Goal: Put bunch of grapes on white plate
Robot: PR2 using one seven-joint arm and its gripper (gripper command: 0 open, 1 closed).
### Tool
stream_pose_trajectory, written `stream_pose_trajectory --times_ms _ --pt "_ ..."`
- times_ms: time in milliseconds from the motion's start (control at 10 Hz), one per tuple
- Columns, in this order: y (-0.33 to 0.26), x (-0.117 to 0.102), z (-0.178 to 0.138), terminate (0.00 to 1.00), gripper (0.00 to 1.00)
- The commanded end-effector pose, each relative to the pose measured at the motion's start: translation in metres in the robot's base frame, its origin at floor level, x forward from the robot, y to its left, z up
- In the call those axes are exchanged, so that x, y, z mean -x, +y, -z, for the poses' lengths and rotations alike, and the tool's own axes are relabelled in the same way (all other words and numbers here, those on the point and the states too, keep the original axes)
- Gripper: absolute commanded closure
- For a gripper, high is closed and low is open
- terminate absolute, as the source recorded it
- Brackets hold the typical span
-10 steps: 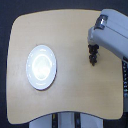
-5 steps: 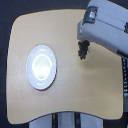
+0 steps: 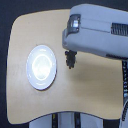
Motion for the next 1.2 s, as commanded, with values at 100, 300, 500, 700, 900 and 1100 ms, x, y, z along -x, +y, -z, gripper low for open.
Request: stream_pose_trajectory --times_ms 100,300,500,700,900,1100 --pt "0.113 0.026 0.025 0.00 1.00" --pt "0.144 0.030 0.048 0.00 1.00" --pt "0.169 0.030 0.066 0.00 1.00" --pt "0.185 0.022 0.078 0.00 1.00" --pt "0.189 0.022 0.092 0.00 1.00" --pt "0.187 0.026 0.107 0.00 1.00"
